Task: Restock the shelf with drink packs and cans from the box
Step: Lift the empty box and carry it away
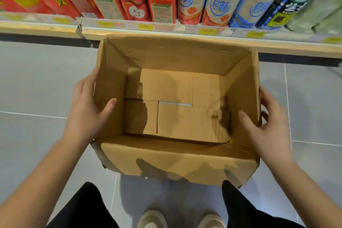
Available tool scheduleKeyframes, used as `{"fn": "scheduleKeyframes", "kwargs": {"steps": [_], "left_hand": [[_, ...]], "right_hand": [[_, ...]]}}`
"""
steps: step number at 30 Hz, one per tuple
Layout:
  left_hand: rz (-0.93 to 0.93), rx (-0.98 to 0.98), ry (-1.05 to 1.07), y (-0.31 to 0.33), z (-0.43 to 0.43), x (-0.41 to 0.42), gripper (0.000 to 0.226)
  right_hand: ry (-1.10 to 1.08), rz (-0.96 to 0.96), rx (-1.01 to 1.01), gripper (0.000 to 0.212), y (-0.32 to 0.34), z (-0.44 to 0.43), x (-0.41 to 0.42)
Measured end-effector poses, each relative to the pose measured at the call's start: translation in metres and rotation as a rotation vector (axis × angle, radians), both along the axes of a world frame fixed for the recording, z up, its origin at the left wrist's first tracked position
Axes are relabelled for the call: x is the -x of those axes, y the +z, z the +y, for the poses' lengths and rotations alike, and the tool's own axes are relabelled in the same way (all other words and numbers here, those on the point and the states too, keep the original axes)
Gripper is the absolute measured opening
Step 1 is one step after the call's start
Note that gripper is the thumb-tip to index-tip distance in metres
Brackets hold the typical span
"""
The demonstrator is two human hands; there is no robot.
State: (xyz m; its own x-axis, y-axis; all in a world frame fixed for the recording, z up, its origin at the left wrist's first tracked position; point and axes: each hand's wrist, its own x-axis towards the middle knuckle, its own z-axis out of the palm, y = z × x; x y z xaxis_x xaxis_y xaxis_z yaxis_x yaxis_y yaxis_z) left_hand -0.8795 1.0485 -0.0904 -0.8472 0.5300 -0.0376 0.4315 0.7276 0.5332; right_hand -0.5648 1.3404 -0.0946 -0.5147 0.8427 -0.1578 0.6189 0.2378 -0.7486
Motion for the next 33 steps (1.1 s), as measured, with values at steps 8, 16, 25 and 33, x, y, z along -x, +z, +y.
{"fn": "scheduleKeyframes", "kwargs": {"steps": [8, 16, 25, 33], "left_hand": [[-0.037, 0.021, 0.030, -0.002, 0.000, 0.003, 0.094], [-0.025, 0.162, 0.041, 0.006, 0.002, -0.002, 0.100], [-0.052, 0.296, 0.038, 0.012, 0.006, -0.002, 0.103], [-0.100, 0.195, 0.068, 0.011, 0.007, -0.003, 0.100]], "right_hand": [[0.050, -0.050, 0.001, 0.080, 0.004, -0.007, 0.002], [0.053, -0.038, -0.017, 0.081, 0.005, -0.007, 0.006], [0.090, -0.107, -0.043, 0.084, 0.011, -0.007, 0.010], [0.054, -0.048, 0.028, 0.084, 0.015, -0.005, 0.013]]}}
